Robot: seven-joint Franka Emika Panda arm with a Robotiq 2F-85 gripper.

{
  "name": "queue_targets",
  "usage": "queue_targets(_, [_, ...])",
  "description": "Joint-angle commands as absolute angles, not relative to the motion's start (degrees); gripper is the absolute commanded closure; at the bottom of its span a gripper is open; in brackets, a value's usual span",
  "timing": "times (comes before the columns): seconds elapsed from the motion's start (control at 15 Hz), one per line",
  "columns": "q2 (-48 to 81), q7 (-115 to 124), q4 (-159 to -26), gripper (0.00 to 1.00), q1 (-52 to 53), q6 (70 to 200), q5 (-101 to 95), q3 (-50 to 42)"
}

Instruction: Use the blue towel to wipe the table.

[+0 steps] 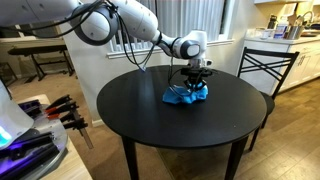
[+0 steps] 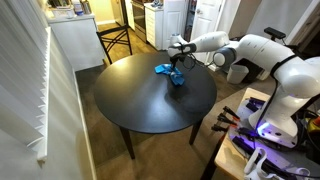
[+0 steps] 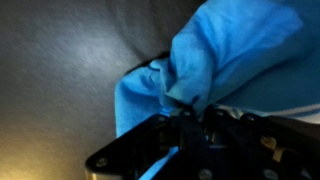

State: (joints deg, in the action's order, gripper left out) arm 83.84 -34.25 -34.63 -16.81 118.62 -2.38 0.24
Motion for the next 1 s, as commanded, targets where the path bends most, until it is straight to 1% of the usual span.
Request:
queue_targets(0.0, [83.84,-33.61,-37.08,0.95,-20.21,118.89,-2.28,-0.89])
queue_targets(0.33, [83.83,-33.77,-37.80,0.95,-19.03,118.65,-4.88,-3.04])
queue_targets(0.4, [83.83,-34.26,-34.48,0.89,-19.85,118.22,-3.37,-1.58])
queue_targets(0.8, [83.83,-34.21,-34.54,0.89,-19.22,118.22,-4.03,-2.26])
queue_targets(0.87, [83.83,-34.21,-34.54,0.95,-19.22,118.22,-4.03,-2.26])
queue_targets(0.93, [83.83,-34.68,-34.24,0.95,-19.24,118.35,-3.59,-1.61])
